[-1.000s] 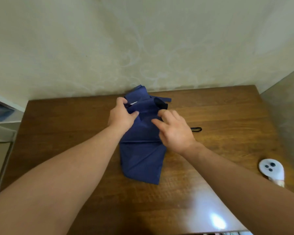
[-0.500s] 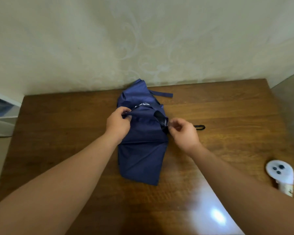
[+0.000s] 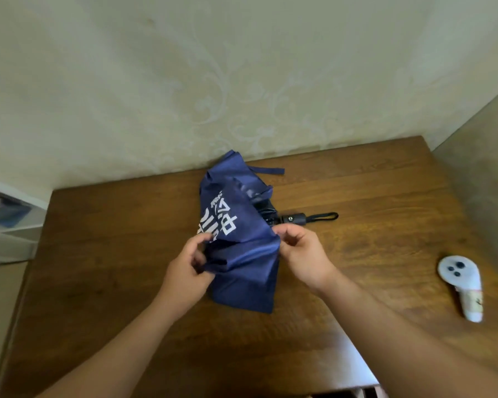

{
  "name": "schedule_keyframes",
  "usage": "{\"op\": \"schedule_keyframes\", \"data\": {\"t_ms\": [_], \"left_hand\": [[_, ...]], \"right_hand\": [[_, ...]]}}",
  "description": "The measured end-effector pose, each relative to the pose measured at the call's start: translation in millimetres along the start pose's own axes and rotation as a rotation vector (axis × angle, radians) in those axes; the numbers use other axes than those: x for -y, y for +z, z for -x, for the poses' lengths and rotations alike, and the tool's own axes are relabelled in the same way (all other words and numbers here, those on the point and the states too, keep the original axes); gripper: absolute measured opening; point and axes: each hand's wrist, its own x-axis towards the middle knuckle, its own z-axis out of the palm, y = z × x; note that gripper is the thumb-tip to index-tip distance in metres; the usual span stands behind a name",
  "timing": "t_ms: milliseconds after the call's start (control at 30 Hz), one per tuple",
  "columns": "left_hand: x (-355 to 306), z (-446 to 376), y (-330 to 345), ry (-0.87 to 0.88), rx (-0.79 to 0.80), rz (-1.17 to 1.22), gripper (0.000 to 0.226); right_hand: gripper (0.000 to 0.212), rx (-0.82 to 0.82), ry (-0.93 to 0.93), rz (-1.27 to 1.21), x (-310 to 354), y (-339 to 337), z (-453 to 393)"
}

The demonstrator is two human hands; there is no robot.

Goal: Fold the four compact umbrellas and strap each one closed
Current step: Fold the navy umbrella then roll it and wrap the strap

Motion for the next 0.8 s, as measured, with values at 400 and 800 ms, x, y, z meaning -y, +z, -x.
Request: {"op": "schedule_keyframes", "data": {"t_ms": [400,800], "left_hand": [[-69.3,41.1,-3.6,0.741,-0.125,-0.555,0.034],[-75.2,7.1,57.8,0.506,0.402,-0.989,0.032]], "right_hand": [[0.039,0.085,0.02,0.293,-45.8,14.1,100.5],[0.022,-0.198,0.304,-0.556,-41.5,19.5,108.3]]}}
